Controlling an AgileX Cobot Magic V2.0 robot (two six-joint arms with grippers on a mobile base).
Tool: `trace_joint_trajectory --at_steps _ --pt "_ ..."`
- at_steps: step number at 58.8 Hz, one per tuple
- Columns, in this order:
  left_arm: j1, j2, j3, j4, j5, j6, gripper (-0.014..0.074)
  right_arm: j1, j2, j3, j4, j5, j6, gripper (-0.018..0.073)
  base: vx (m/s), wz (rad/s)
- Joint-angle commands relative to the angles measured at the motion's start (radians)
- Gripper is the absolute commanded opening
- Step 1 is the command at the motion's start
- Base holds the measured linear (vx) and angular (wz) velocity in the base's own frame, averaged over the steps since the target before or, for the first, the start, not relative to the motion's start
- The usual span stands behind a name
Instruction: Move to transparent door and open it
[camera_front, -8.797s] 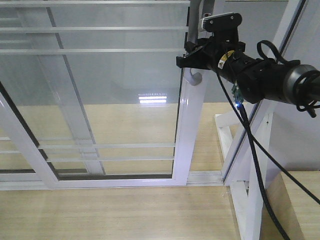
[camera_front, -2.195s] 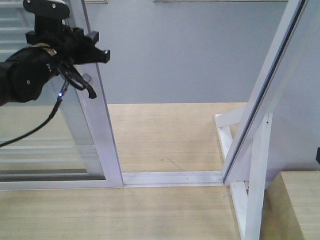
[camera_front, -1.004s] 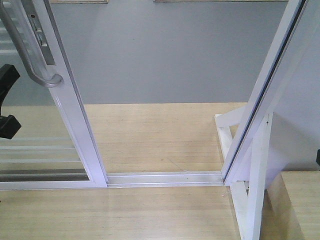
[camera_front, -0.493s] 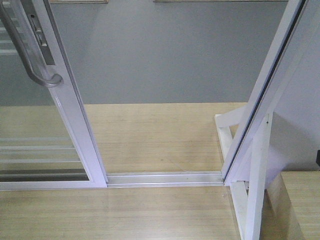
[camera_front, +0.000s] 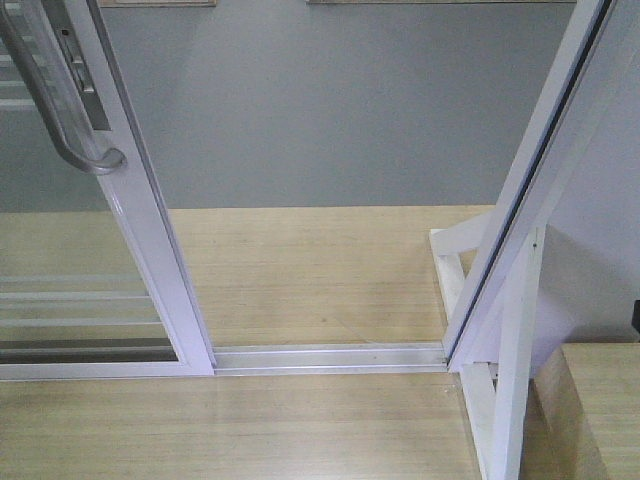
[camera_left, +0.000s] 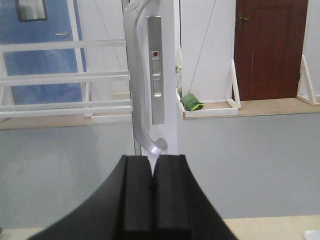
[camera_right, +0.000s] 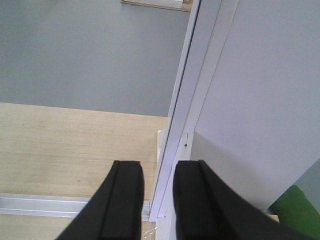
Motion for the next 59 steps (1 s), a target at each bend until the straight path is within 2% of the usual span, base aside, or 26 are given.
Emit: trace_joint_trajectory --at_steps 1,40,44,51,59 --pt "-0.003 -0.014 0.031 -0.022 -0.044 -0.020 -0.0007 -0.004 0.004 -0.028 -0.013 -0.071 -0.007 0.0260 0.00 0.00" --pt "-0.003 -0.014 0.031 -0.018 -0.033 -0.020 -0.0006 -0.004 -0.003 -0.026 -0.013 -0.067 -0.007 0.0260 0.00 0.00" --pt "-0.003 -0.014 0.031 -0.018 -0.033 -0.020 -0.0006 -0.004 -0.033 -0.009 0.009 -0.071 -0.009 0.0260 0.00 0.00" --pt "-0.003 -0.014 0.031 -0.018 -0.033 -0.020 -0.0006 -0.032 -0.141 0.051 0.031 -0.145 -0.038 0.0183 0.00 0.00" --pt "-0.003 -0.014 0.031 -0.018 -0.033 -0.020 -0.0006 -0.118 -0.294 0.199 0.102 -0.260 -0.045 -0.0016 0.00 0.00"
